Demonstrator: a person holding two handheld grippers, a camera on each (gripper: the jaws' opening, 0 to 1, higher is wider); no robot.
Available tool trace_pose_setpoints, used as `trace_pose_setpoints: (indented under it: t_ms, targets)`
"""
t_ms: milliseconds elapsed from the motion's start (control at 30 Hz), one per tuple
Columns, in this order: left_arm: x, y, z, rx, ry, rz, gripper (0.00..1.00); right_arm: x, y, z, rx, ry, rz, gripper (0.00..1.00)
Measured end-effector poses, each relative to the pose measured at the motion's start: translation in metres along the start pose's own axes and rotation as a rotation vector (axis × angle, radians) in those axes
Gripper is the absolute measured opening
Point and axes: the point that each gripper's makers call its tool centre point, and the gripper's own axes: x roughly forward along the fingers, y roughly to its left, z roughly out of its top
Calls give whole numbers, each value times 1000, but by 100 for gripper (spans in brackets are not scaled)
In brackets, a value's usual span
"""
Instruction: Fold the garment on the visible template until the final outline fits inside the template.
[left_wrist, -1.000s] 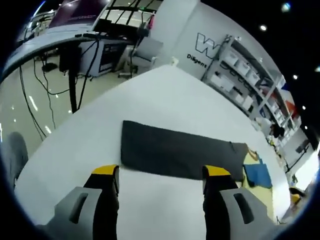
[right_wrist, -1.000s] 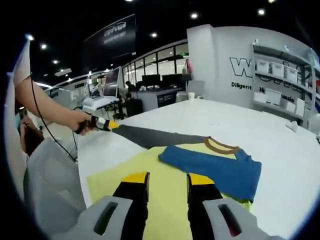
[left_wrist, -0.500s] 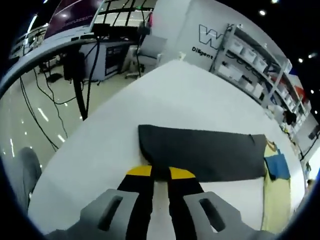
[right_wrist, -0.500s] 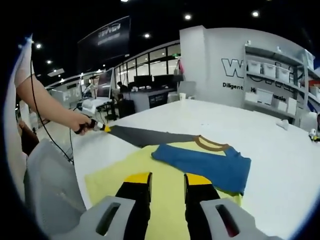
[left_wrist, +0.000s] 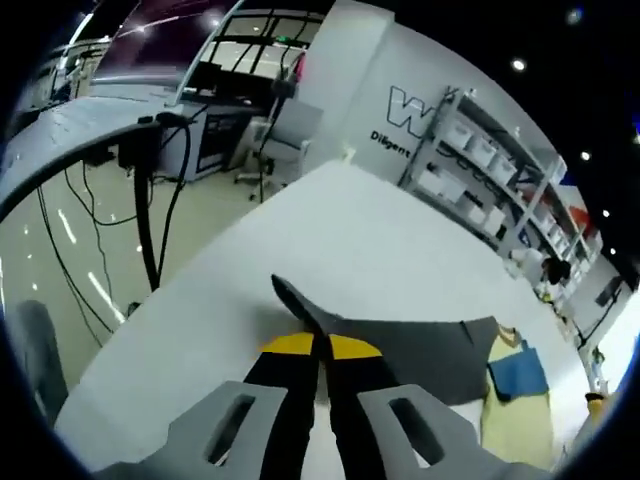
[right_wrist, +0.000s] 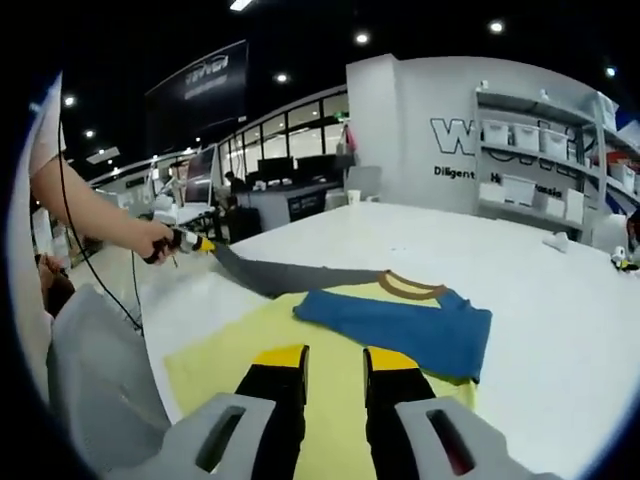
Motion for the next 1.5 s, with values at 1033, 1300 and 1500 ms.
trace_pose_setpoints:
  t_ms: [1033, 1300, 1500]
  targets:
    - [23, -311, 89, 177, -137, -612, 1, -1, -17, -12, 63, -55, -13, 20]
    - [25, -387, 62, 241, -81, -760, 1, -3, -19, -15, 5, -45, -19, 29]
    - [25, -424, 34, 292, -23, -834, 1, -6, -22, -16, -31, -34, -21, 41]
